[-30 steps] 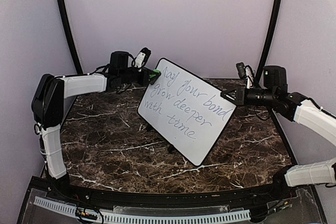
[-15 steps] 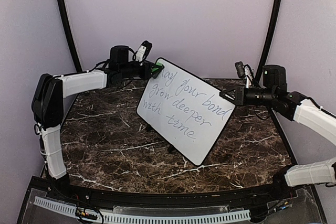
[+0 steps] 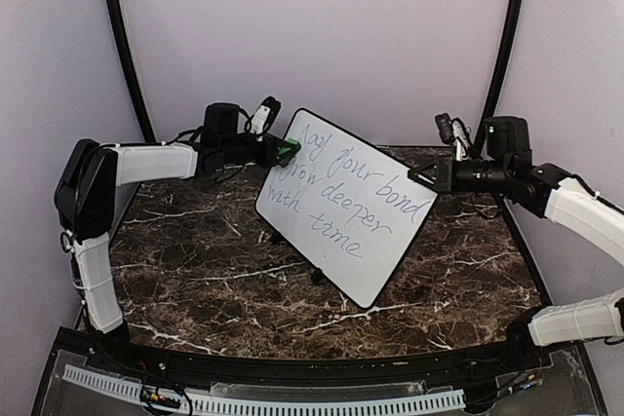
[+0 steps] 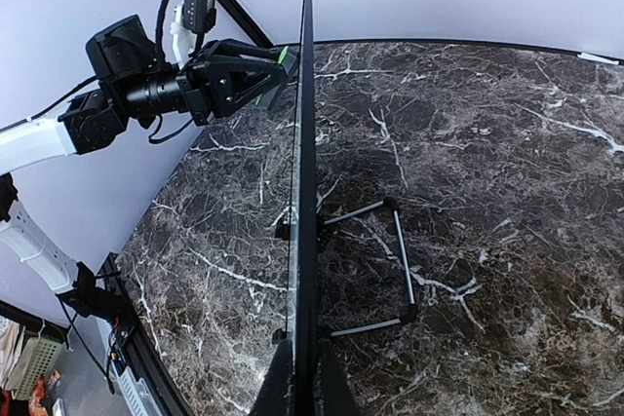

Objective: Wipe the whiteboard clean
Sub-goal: Erase the whiteboard from the whiteboard stand.

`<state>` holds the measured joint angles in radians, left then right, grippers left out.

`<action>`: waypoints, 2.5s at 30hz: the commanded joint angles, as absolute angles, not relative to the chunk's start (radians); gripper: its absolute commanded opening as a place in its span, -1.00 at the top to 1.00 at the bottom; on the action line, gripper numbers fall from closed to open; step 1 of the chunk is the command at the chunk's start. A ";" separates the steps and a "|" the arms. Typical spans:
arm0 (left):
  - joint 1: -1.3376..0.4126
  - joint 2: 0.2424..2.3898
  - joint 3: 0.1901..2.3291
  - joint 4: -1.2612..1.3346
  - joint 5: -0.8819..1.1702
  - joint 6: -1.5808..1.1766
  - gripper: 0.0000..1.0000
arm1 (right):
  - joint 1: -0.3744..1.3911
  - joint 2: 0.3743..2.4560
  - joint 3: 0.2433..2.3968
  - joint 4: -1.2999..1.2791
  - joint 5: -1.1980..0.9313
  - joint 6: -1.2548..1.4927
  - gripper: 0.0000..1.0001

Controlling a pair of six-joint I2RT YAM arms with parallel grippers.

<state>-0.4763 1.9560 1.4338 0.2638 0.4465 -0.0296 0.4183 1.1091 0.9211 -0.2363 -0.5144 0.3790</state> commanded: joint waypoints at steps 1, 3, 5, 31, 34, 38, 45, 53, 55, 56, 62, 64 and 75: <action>-0.488 1.945 1.519 0.276 0.467 -0.052 0.55 | 0.449 1.102 0.947 -0.204 -0.586 0.304 1.00; -0.490 1.963 1.568 0.255 0.466 -0.048 0.55 | 0.448 1.101 0.944 -0.206 -0.584 0.305 1.00; -0.494 1.986 1.620 0.229 0.465 -0.043 0.55 | 0.449 1.102 0.943 -0.206 -0.584 0.305 1.00; -0.512 1.973 1.513 0.222 0.408 -0.048 0.61 | 0.454 1.114 0.949 -0.205 -0.592 0.298 1.00; -0.512 1.992 1.586 0.193 0.412 -0.045 0.60 | 0.456 1.115 0.950 -0.207 -0.591 0.298 1.00; -0.514 2.006 1.634 0.163 0.418 -0.039 0.60 | 0.457 1.117 0.952 -0.211 -0.586 0.298 1.00; -0.526 1.979 1.542 0.169 0.401 -0.060 0.62 | 0.457 1.120 0.960 -0.215 -0.584 0.299 1.00; -0.526 1.937 1.387 0.238 0.392 -0.076 0.63 | 0.458 1.130 0.963 -0.212 -0.591 0.299 1.00; -0.526 1.939 1.393 0.247 0.398 -0.077 0.63 | 0.459 1.130 0.962 -0.210 -0.591 0.298 1.00; -0.526 1.942 1.400 0.249 0.401 -0.080 0.63 | 0.460 1.130 0.961 -0.210 -0.591 0.298 1.00; -0.531 1.978 1.522 0.210 0.425 -0.073 0.62 | 0.460 1.123 0.952 -0.211 -0.589 0.298 1.00; -0.535 1.992 1.570 0.187 0.421 -0.060 0.62 | 0.462 1.122 0.950 -0.212 -0.586 0.298 1.00; -0.554 2.029 1.601 0.140 0.387 -0.039 0.64 | 0.462 1.115 0.942 -0.210 -0.585 0.298 1.00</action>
